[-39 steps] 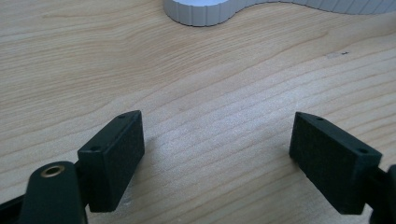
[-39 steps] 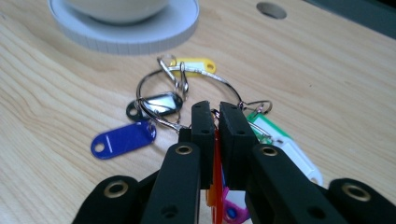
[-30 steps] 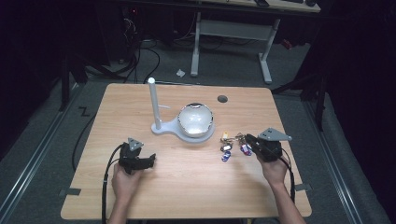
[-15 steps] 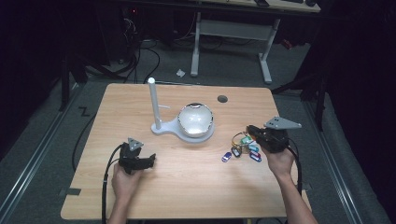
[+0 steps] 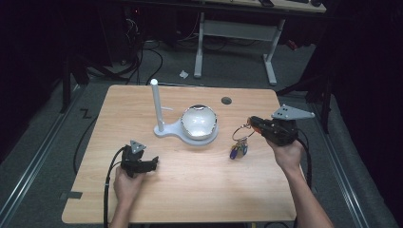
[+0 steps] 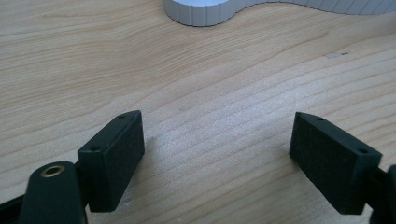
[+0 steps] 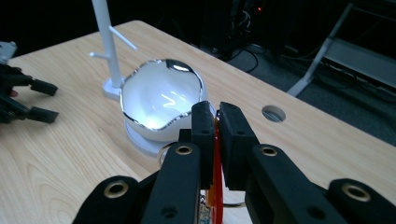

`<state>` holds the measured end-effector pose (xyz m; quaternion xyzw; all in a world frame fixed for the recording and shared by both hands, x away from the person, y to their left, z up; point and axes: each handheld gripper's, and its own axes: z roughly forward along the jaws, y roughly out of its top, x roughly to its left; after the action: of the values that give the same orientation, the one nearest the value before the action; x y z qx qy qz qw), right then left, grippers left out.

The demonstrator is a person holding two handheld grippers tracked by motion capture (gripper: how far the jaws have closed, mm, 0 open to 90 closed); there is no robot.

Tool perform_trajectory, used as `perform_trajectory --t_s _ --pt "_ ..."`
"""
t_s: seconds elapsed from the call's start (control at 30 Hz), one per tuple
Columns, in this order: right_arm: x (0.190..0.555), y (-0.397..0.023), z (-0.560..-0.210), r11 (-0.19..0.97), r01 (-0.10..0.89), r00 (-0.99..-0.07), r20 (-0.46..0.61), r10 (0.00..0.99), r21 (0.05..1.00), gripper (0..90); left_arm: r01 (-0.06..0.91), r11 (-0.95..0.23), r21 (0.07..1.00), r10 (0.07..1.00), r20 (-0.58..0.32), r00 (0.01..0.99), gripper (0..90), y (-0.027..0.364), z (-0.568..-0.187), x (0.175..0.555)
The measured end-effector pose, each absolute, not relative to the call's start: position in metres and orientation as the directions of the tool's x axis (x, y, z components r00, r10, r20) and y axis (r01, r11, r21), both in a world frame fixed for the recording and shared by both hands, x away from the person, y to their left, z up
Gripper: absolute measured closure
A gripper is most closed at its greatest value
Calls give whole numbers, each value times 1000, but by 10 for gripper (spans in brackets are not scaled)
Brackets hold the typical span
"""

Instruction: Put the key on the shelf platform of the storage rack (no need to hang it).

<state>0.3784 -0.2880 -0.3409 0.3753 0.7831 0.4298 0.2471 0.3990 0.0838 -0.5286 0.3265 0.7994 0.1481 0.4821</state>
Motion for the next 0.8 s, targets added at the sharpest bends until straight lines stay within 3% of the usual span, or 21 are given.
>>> perform_trajectory --t_s 0.8 --pt "409 -238 -276 370 310 -702 -51 710 876 857 382 739 554 668 -674 -315 184 84 -529 399"
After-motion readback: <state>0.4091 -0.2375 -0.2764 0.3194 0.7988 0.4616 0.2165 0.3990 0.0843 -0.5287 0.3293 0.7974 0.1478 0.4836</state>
